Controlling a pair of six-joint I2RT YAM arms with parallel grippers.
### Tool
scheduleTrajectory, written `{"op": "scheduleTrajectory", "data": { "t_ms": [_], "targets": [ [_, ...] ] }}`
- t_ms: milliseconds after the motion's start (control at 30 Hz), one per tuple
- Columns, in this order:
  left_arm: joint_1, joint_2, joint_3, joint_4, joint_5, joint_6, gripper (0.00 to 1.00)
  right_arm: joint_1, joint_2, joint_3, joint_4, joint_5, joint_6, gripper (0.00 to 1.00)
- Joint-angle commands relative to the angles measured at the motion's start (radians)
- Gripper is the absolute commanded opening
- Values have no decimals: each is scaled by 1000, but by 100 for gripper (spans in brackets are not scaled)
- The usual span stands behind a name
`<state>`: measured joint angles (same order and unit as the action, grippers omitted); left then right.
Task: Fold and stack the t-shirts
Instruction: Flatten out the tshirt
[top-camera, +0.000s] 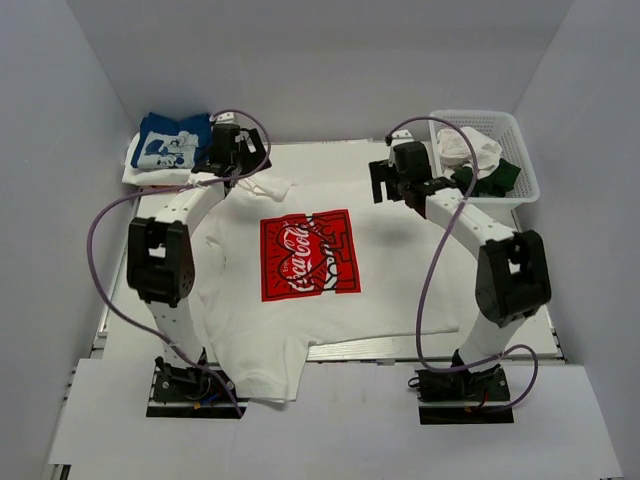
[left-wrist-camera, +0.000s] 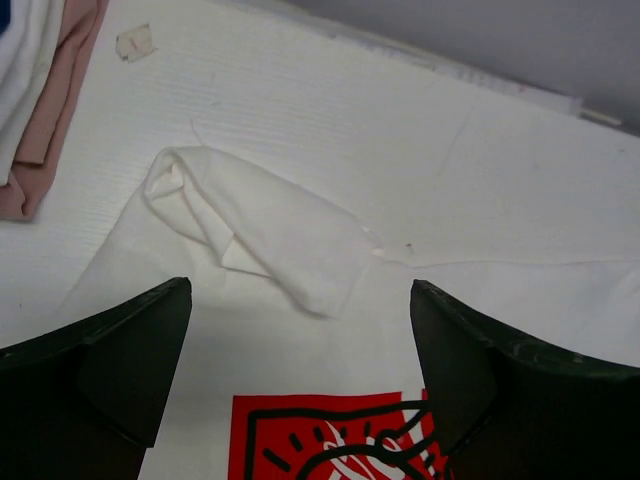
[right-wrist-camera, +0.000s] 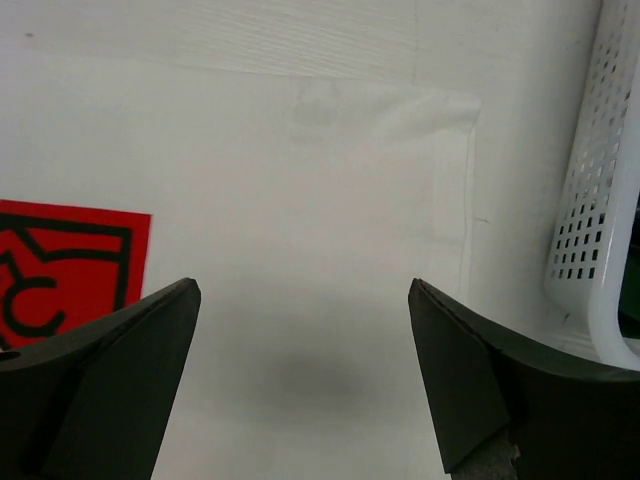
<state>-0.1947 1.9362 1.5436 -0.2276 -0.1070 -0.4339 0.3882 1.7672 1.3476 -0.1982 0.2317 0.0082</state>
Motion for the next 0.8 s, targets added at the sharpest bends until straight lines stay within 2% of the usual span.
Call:
{"op": "scheduleTrajectory", "data": {
  "t_ms": [0,200,300,367,567,767],
  "targets": [
    [-2,-103,-59,73,53,6,100,3,-80,-88,65,-93,74,90],
    [-11,-33,-94,51,147,-15,100,5,-136,-252,115,-221,183,90],
    [-11,1,-94,83,184,-26,100,5,-155,-359,242,-336,223,90],
    [-11,39,-83,96,216,-37,100,8,-149,-387,261,-363,226,90],
    [-11,122,-74,117,230,-97,100,5,-52,-369,220,-355,210,90],
    [-11,191,-44,164,204,-124,100,3,-22,-361,203,-336,196,90]
  ]
}}
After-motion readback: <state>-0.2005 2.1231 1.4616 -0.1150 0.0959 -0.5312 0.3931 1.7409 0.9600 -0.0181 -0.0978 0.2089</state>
